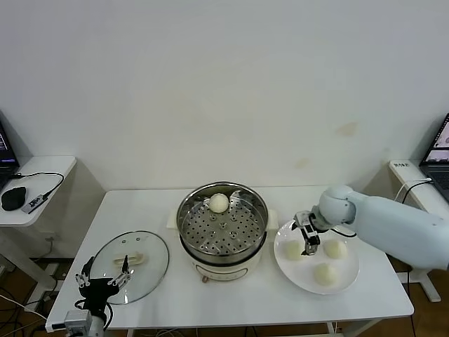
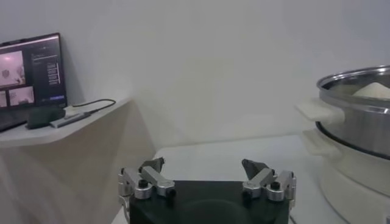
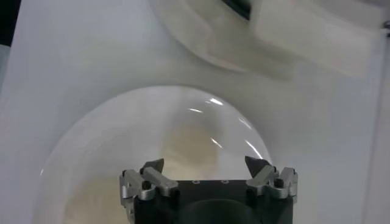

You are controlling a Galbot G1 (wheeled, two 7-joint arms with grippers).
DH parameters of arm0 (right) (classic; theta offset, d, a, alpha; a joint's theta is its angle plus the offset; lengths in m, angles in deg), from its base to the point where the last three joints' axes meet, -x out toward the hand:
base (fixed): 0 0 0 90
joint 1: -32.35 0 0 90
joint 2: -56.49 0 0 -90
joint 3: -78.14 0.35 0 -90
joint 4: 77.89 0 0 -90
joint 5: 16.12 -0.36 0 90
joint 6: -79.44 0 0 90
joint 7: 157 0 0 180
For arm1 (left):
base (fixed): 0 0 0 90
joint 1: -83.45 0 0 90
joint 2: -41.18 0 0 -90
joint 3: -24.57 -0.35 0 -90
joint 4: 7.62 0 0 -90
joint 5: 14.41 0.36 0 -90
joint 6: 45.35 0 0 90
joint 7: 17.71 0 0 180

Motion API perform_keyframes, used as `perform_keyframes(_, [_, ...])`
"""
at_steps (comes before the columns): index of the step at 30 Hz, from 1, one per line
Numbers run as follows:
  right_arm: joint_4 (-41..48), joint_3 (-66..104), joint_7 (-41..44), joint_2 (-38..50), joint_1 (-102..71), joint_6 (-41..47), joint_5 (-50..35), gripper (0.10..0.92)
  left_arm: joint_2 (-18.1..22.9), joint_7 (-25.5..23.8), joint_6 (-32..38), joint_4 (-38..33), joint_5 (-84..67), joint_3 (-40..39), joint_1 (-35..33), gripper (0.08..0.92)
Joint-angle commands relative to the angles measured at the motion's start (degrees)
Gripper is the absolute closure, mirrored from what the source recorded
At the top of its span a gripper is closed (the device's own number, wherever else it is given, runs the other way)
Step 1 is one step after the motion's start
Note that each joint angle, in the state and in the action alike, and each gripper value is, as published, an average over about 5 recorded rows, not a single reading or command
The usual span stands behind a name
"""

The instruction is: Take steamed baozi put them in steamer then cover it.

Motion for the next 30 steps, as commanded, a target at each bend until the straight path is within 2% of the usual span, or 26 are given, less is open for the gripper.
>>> perform_keyframes(1, [3.2, 1.84, -0.14, -2.6, -4.55, 0.28, 2.23, 0.203, -0.02, -0.05, -0.21, -0.06, 0.22, -0.04, 0.08, 0.177])
perform_keyframes(15, [4.1, 2.03, 0.66, -3.22, -4.95, 0.62, 2.94, 0.228, 0.32, 0.01, -0.27, -0.08, 0.17, -0.3, 0.07, 0.177])
perform_keyframes(26, [5.69, 3.27, 1.96, -4.09, -4.49, 0.39, 3.17, 0.371, 0.31, 0.08, -0.41, -0.19, 0.13, -0.25, 0.18, 0.177])
perform_keyframes(30, [5.33, 3.21, 2.99, -3.92, -2.43, 0.31, 2.49, 0.396, 0.28, 0.12, -0.5, -0.34, 0.07, -0.15, 0.24, 0.177])
